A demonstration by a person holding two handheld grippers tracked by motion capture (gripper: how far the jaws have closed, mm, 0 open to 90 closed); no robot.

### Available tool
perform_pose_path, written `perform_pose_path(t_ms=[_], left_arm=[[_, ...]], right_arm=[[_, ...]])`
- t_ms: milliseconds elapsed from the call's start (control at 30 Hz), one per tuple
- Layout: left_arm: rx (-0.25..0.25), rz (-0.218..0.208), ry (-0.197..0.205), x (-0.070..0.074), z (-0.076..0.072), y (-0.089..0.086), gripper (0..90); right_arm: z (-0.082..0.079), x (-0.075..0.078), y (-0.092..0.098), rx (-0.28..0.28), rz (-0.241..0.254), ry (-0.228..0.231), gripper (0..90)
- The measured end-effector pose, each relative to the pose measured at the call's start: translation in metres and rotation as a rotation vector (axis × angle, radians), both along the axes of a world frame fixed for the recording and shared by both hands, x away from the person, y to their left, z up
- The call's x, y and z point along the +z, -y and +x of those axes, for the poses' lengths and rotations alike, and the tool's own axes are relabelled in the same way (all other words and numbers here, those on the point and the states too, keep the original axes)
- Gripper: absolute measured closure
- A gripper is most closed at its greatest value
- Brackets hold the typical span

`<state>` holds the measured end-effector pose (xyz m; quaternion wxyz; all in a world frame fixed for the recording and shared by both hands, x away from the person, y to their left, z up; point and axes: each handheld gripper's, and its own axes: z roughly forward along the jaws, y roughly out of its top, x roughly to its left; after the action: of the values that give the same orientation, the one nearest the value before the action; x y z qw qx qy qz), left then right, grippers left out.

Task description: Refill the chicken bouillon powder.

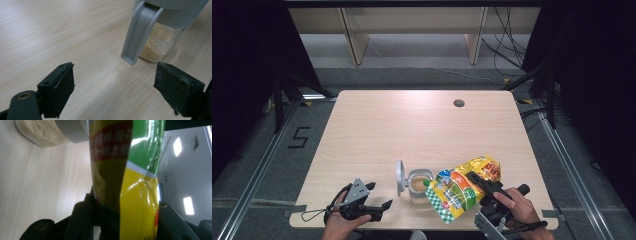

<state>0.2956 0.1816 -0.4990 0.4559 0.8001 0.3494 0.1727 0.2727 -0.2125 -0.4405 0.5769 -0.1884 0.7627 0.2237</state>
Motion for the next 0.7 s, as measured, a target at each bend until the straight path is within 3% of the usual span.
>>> perform_pose_path(t_ms=[100,167,200,300,367,400,433,500,533,567,667,700], left_arm=[[-0.004,-0.002,0.0,0.0,0.0,0.0,15.7],[0.006,-0.017,-0.02,-0.001,-0.001,0.001,15.7],[-0.008,-0.005,-0.001,-0.001,0.0,0.001,15.7],[-0.008,0.005,0.001,0.0,0.0,0.0,15.7],[-0.005,0.002,0.0,0.0,0.0,0.0,15.7],[-0.005,0.003,-0.001,0.0,0.0,0.0,15.7],[-0.007,0.004,0.001,0.0,0.0,0.0,15.7],[-0.005,0.002,0.0,0.0,0.0,0.0,15.7],[-0.005,0.002,0.001,0.0,0.0,0.0,15.7],[-0.005,-0.003,0.004,-0.001,0.0,0.0,15.7],[0.008,-0.016,-0.022,-0.001,-0.001,0.001,15.7],[0.009,-0.008,-0.013,0.0,-0.001,0.001,15.7]], right_arm=[[0.0,-0.002,0.001,0.01,0.049,-0.027,67.5],[0.002,0.0,0.002,0.013,0.025,-0.023,67.6],[0.002,0.0,0.002,0.015,0.029,-0.029,67.7],[0.004,-0.002,0.002,0.032,0.041,-0.047,68.0],[0.004,-0.005,0.002,0.016,0.059,-0.081,68.1],[0.004,-0.004,0.002,0.022,0.058,-0.074,68.2],[0.002,-0.007,0.004,-0.013,0.1,-0.112,68.2],[0.007,-0.002,0.004,0.028,0.051,-0.073,68.5],[0.005,-0.008,0.007,-0.027,0.123,-0.152,68.7],[0.007,-0.003,0.007,0.004,0.083,-0.108,68.9],[0.011,-0.004,0.009,0.009,0.113,-0.135,69.2],[0.013,-0.005,0.009,0.03,0.126,-0.141,69.3]])
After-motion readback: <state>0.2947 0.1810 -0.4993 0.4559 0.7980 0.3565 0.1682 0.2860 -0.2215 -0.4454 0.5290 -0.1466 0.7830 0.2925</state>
